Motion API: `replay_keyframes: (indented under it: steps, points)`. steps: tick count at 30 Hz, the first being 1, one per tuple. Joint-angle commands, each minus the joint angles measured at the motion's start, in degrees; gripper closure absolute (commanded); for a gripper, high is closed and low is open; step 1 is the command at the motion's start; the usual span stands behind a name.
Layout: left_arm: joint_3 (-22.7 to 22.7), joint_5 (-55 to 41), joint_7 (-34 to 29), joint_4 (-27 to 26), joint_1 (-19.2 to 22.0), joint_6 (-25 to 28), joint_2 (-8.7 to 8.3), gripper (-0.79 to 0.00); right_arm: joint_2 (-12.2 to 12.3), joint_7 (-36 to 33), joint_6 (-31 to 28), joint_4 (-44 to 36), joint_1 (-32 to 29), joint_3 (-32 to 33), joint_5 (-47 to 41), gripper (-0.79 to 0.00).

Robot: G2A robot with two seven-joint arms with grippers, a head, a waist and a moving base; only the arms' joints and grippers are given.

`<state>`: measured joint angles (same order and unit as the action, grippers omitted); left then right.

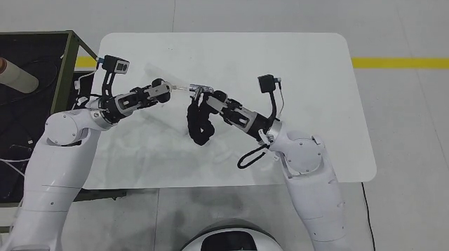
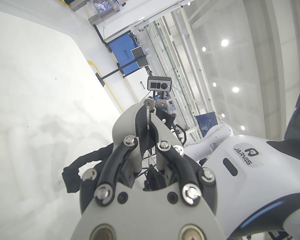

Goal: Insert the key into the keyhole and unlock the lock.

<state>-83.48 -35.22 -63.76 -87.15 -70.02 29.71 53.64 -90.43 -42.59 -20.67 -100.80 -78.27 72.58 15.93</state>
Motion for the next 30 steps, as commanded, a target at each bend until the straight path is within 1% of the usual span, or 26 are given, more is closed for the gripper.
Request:
replay_keyframes:
  steps: [1,19,22,26,29,30]
  points:
    - [-0.15,0.13,-0.06,-0.08,-0.06,-0.15,0.06,0.000,0.16,-0.19,0.24,-0.04,0.09,-0.16,0.08,0.000]
    - [-0.73,1.44,-0.27,-0.14,-0.14,-0.46,0.76,0.000,1.41,0.25,0.91,0.11,0.85,-1.31,-0.92,0.000]
    - [-1.04,-1.07,-2.65,0.42,0.18,-2.44,0.76,0.000,1.67,-0.85,0.99,0.33,1.24,-0.88,-2.69,0.000]
    - [-2.03,-5.14,-7.67,1.72,0.88,-6.59,0.58,0.000,2.21,-4.43,1.62,0.27,1.89,0.87,-7.45,0.000]
    - [-2.61,-4.06,-10.66,2.03,1.48,-7.83,0.37,0.000,2.70,-8.69,3.52,0.12,2.51,1.49,-9.20,0.000]
    - [-2.91,-3.60,-10.46,2.26,1.52,-7.53,0.35,0.000,2.70,-8.69,3.52,0.12,2.51,1.49,-9.20,0.000]
